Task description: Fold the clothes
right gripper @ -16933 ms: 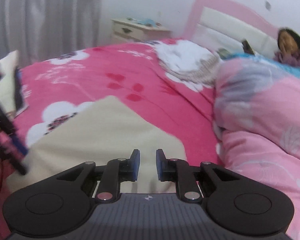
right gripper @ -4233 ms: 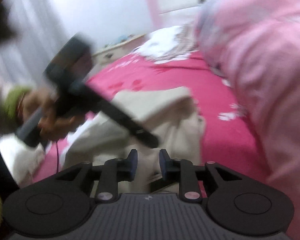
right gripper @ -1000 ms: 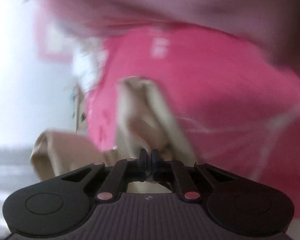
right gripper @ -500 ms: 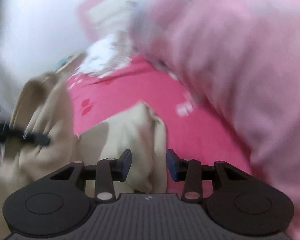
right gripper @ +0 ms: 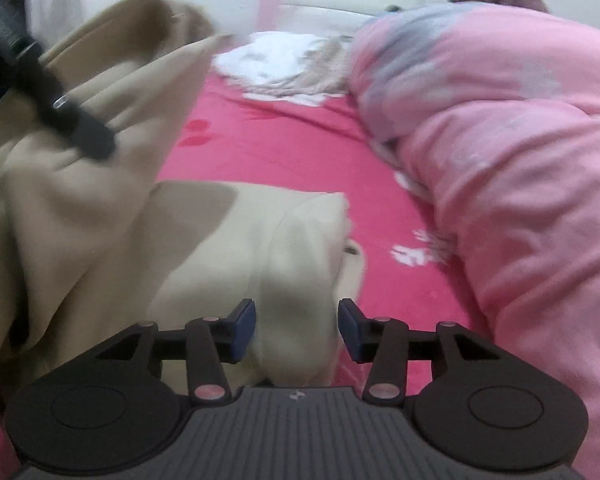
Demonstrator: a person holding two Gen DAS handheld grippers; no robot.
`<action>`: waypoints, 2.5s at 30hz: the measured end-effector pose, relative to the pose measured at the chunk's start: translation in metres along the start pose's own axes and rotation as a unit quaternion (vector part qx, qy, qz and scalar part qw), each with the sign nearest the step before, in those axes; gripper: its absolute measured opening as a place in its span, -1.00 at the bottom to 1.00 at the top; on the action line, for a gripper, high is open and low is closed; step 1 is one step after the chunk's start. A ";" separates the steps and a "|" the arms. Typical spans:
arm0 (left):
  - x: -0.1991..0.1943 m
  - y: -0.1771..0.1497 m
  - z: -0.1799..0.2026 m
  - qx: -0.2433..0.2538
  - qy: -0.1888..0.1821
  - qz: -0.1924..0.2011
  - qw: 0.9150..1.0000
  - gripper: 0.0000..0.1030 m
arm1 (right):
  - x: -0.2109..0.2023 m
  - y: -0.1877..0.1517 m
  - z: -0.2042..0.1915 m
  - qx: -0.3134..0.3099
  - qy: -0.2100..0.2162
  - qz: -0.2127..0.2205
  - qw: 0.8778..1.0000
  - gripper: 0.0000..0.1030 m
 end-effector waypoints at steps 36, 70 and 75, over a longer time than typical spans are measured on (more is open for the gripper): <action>-0.011 0.003 0.001 -0.011 -0.026 0.007 1.000 -0.82 | 0.030 -0.043 0.057 0.397 0.285 -0.098 0.867 -0.70; -0.006 0.005 -0.004 -0.022 -0.039 0.001 0.999 -0.82 | 0.007 -0.096 0.032 0.387 0.320 -0.193 0.843 -1.00; -0.007 0.004 -0.006 -0.020 -0.044 0.002 0.999 -0.82 | -0.026 -0.077 0.031 0.269 0.309 -0.140 0.901 -0.90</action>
Point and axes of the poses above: each gripper's, at about its wrist camera, not at the fingertips, and x roughly the way its jaws point, z to its right, y to its top, the point moved 8 cm from there along x, roughly the way its jaws point, and after that the axes turned 13 degrees about -z, right-handed, at the moved point
